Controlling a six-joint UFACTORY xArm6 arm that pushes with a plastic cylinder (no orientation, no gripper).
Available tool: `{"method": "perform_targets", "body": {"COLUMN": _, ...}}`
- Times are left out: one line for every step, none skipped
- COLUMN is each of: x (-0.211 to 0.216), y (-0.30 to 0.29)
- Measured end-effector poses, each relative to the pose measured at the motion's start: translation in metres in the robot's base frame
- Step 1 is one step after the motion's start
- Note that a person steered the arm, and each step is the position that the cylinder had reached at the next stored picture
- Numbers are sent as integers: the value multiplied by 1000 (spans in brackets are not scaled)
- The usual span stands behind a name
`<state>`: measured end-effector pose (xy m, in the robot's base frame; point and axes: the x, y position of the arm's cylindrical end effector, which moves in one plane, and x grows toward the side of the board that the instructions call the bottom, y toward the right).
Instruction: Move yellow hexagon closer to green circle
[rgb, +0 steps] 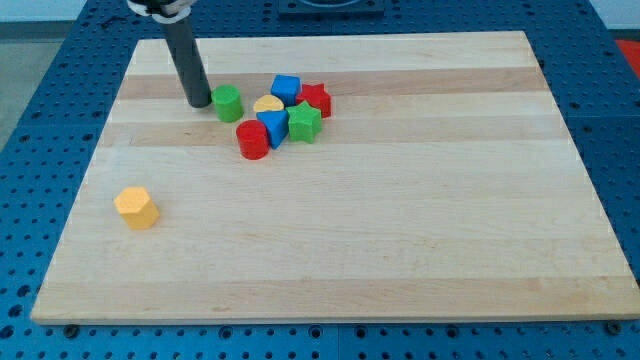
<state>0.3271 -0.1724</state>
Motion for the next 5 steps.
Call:
{"method": "perform_targets", "body": {"x": 0, "y": 19}}
{"method": "perform_targets", "body": {"x": -1, "y": 22}}
{"method": "perform_targets", "body": {"x": 14, "y": -5}}
{"method": "perform_targets", "body": {"x": 58, "y": -53}}
{"method": "perform_targets", "body": {"x": 115, "y": -104}}
